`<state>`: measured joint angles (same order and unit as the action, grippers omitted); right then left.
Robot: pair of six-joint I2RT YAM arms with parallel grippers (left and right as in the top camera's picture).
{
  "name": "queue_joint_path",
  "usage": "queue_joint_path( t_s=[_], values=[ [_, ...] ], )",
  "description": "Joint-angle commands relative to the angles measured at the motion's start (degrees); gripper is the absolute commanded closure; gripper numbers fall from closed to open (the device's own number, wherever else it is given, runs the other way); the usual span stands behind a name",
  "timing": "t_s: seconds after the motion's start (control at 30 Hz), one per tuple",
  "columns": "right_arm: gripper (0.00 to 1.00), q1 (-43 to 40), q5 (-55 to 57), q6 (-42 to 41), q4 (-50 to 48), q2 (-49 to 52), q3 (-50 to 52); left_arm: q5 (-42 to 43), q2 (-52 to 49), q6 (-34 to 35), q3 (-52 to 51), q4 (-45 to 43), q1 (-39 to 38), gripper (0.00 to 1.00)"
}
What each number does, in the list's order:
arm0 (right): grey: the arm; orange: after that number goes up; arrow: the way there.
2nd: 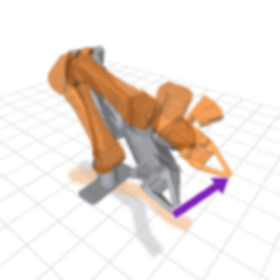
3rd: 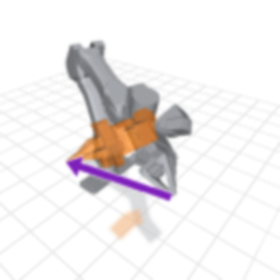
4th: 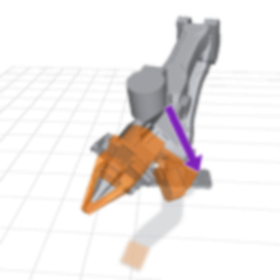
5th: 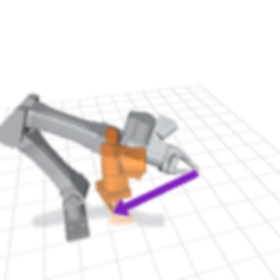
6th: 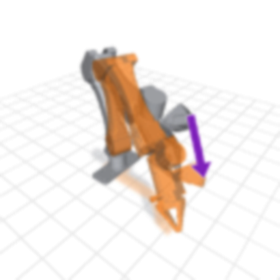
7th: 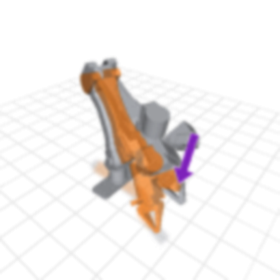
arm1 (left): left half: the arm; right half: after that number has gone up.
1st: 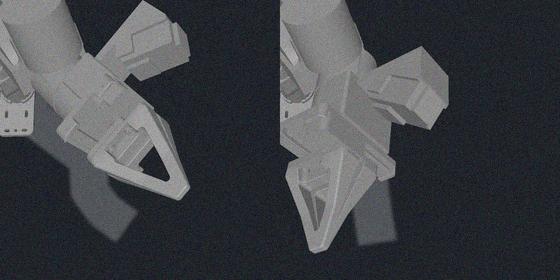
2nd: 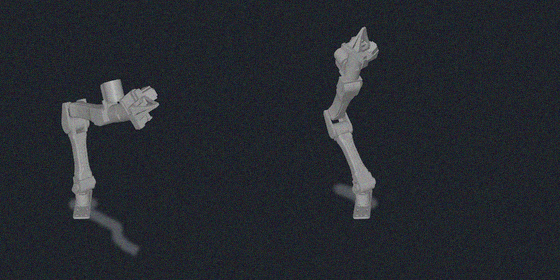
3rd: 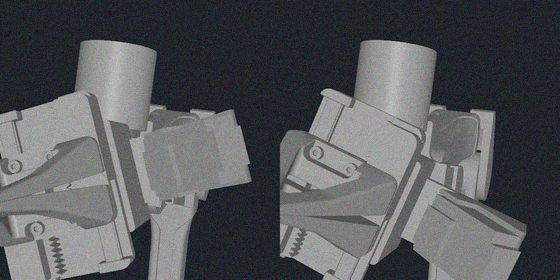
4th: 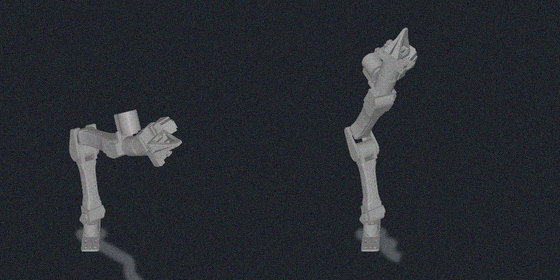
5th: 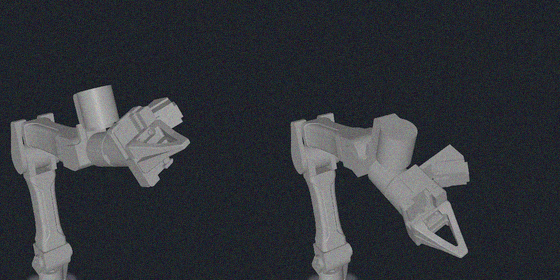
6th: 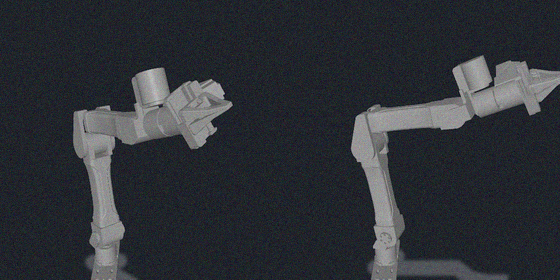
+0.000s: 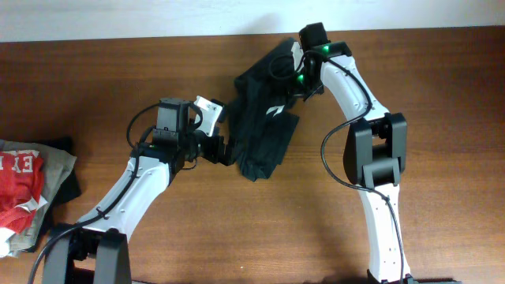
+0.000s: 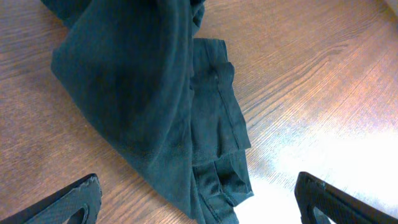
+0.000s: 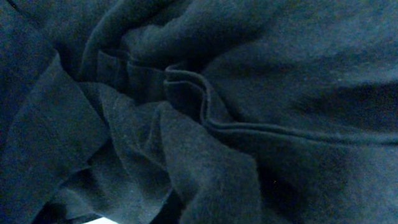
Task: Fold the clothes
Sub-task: 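Drag the shirt toward center and grasp its other side with left gripper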
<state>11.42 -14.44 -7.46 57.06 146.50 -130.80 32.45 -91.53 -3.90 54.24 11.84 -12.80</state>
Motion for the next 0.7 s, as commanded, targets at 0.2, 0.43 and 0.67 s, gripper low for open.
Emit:
queue_joint_path(
  t_s=[0.2, 0.43, 0.67],
  values=[
    [0.96, -5.5, 13.5, 1.7, 23.1, -6.0, -33.0, 0.8, -0.2, -0.9, 1.0, 0.3, -0.3, 0.01],
    [0.96, -2.3, 11.7, 4.1, 26.5, -22.4, -49.2, 0.8, -0.2, -0.9, 1.0, 0.5, -0.3, 0.01],
    [0.96, 14.3, 14.4, 10.7, 25.2, -28.8, -49.2, 0.7, -0.4, -0.9, 1.0, -5.7, -0.3, 0.01]
  ],
)
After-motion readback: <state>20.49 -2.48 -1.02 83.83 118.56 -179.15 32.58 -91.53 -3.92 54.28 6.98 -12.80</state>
